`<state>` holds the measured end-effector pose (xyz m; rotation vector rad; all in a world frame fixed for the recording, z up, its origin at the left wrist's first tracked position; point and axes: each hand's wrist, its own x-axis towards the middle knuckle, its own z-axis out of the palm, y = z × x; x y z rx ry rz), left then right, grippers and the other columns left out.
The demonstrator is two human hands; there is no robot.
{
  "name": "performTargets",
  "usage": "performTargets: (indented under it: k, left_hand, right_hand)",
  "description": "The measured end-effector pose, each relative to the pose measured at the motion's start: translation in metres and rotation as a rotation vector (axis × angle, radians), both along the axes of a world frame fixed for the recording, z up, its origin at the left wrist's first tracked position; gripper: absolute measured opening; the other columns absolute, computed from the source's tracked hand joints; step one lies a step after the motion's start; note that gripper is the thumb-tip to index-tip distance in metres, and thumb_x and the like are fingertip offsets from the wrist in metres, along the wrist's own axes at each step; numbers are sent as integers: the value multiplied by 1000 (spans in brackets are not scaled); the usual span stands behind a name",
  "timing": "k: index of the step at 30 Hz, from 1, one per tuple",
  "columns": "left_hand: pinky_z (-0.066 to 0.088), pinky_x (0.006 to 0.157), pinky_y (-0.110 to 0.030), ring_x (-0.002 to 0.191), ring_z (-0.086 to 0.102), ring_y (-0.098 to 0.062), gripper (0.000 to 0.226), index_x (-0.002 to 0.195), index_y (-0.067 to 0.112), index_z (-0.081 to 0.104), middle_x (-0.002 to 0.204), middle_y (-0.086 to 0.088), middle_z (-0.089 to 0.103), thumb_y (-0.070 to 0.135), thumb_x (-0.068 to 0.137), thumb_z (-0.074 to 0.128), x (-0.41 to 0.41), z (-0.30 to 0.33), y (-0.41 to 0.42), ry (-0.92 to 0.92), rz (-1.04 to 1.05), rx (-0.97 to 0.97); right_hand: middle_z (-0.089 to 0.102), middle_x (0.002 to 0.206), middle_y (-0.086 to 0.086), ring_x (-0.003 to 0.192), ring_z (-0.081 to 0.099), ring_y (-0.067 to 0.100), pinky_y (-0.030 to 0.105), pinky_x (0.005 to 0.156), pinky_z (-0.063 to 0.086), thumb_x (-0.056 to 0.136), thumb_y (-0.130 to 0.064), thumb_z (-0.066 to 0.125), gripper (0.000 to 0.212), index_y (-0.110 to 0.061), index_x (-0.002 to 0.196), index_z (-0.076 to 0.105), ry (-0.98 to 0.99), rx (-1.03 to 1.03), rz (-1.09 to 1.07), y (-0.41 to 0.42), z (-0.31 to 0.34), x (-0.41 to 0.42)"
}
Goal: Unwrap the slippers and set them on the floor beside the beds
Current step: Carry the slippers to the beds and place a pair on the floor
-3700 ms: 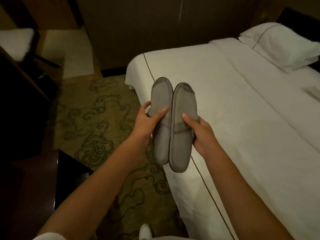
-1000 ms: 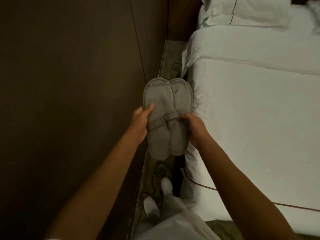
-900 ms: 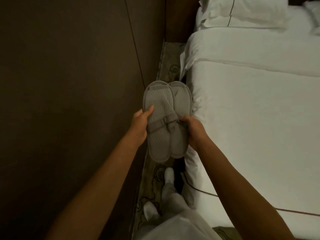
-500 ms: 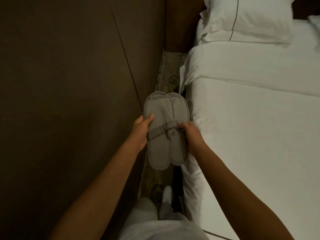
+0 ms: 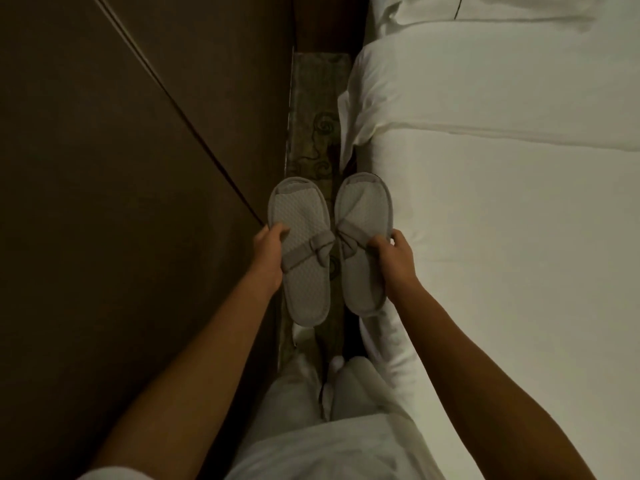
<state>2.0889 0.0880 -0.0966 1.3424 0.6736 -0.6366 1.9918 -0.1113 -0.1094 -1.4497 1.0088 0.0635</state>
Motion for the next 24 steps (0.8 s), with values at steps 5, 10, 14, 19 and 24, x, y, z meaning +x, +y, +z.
performTargets:
  k: [5, 10, 14, 19, 24]
  left_hand:
    - [51, 74, -39, 93, 59, -27, 14, 101, 13, 58, 109, -12, 59, 10, 88, 54, 28, -46, -7, 78, -13, 70]
    - [56, 87, -46, 102, 63, -28, 29, 114, 16, 65, 113, -8, 65, 10, 87, 56, 44, -104, -12, 89, -38, 160]
    - [58, 77, -35, 100, 68, -22, 24, 108, 21, 70, 106, -3, 71, 11, 89, 59, 54, -164, -13, 73, -84, 223]
    - [55, 79, -36, 100, 64, -22, 40, 129, 16, 61, 117, -6, 66, 10, 90, 56, 68, -267, -13, 123, -112, 270]
    - [52, 73, -34, 96, 62, -22, 38, 124, 16, 58, 113, -5, 64, 9, 87, 53, 76, -365, -13, 174, -89, 331]
  right_hand:
    - [69, 91, 7, 85, 67, 25, 44, 74, 58, 78, -26, 63, 19, -17, 94, 66, 102, 48, -8, 0, -45, 33]
    - [68, 85, 12, 80, 65, 30, 41, 69, 55, 75, -19, 65, 16, -12, 89, 67, 183, 72, 23, -12, -98, 57]
    - [68, 90, 9, 80, 65, 24, 34, 64, 55, 82, -16, 65, 17, -12, 99, 64, 206, 85, 80, -18, -151, 73]
    - [68, 103, 11, 97, 65, 29, 46, 84, 57, 85, -11, 65, 15, -18, 98, 62, 245, 61, 76, -13, -253, 90]
    - [65, 111, 10, 102, 62, 28, 44, 90, 54, 89, -10, 58, 26, -12, 115, 60, 303, 51, 44, -7, -350, 97]
